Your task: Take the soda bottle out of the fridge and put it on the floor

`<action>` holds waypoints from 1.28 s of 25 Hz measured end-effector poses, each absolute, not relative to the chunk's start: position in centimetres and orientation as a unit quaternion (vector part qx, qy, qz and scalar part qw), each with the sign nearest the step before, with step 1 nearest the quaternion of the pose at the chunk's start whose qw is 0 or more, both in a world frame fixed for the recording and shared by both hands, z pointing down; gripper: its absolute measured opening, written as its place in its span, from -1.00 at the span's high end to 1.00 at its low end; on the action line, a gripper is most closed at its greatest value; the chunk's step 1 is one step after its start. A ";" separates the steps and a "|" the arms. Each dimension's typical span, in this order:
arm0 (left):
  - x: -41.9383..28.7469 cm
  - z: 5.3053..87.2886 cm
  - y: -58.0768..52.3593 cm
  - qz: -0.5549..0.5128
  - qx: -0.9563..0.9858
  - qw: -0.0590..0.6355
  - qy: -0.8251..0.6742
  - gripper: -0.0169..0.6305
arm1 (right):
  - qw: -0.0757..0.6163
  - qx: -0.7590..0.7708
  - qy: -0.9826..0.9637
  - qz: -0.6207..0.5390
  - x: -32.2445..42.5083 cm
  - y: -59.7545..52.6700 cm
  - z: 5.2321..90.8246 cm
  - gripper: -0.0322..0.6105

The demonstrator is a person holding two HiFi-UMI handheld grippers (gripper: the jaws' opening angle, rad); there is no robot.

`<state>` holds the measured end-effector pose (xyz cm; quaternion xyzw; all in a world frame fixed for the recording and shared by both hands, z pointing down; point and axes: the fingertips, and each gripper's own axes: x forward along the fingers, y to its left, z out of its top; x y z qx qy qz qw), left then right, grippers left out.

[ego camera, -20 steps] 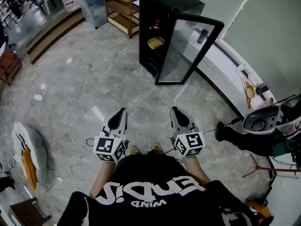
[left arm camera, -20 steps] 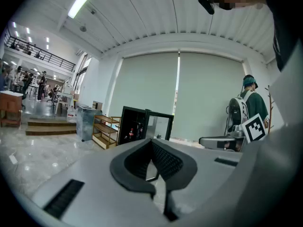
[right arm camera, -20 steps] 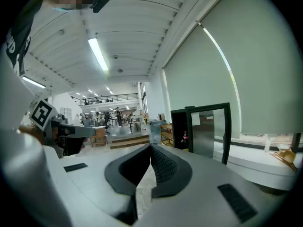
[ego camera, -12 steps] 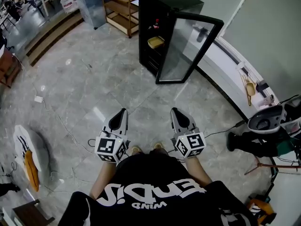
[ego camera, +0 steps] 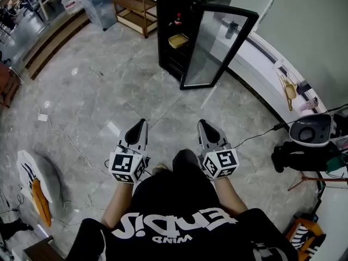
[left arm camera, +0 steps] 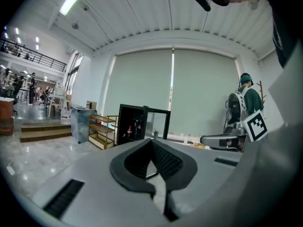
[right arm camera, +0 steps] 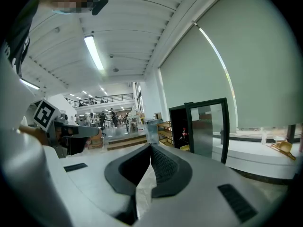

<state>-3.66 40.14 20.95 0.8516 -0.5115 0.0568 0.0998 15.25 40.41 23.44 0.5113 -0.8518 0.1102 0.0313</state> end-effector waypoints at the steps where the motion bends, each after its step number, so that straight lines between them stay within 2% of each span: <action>1: -3.7 21.0 40.0 0.057 0.853 0.101 -0.509 0.93 | 0.031 0.512 -0.851 0.112 15.0 40.3 23.6 0.82; 12: -4.3 22.5 33.4 0.056 0.858 0.103 -0.499 0.93 | 0.028 0.509 -0.852 0.119 13.3 33.7 25.7 0.83; 32: -1.4 20.0 8.6 0.039 0.865 0.097 -0.490 0.93 | 0.029 0.509 -0.854 0.104 15.3 8.4 22.9 0.82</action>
